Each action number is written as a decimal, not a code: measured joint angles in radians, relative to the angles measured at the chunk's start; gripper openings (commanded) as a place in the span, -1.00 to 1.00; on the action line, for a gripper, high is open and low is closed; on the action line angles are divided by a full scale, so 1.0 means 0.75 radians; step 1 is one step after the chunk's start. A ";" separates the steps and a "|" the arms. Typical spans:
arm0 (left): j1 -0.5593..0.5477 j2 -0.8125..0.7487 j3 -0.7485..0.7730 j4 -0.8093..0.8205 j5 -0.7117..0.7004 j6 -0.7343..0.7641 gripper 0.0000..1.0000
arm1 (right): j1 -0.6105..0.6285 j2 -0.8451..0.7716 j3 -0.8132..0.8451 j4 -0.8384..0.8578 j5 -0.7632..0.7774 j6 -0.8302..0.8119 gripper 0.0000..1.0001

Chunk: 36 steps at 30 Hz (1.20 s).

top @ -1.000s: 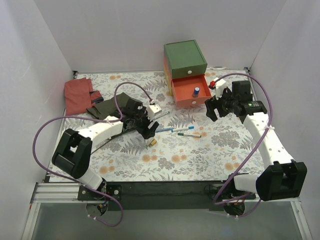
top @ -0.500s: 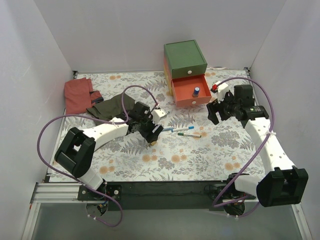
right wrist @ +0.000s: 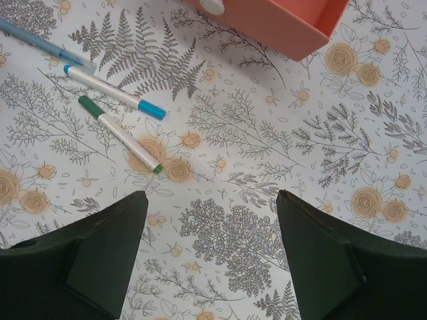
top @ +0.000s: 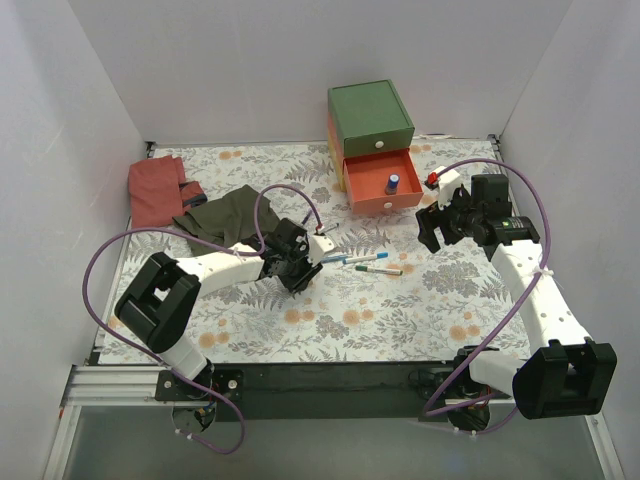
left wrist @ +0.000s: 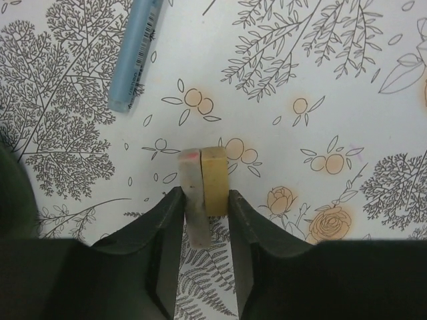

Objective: Sort the stationery into containers
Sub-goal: Pick up the stationery from the center of the board, then place the stationery in the drawer.

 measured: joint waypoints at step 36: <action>0.032 0.294 0.847 0.268 0.140 0.300 -1.00 | -0.129 0.011 -0.061 0.051 0.049 0.001 0.76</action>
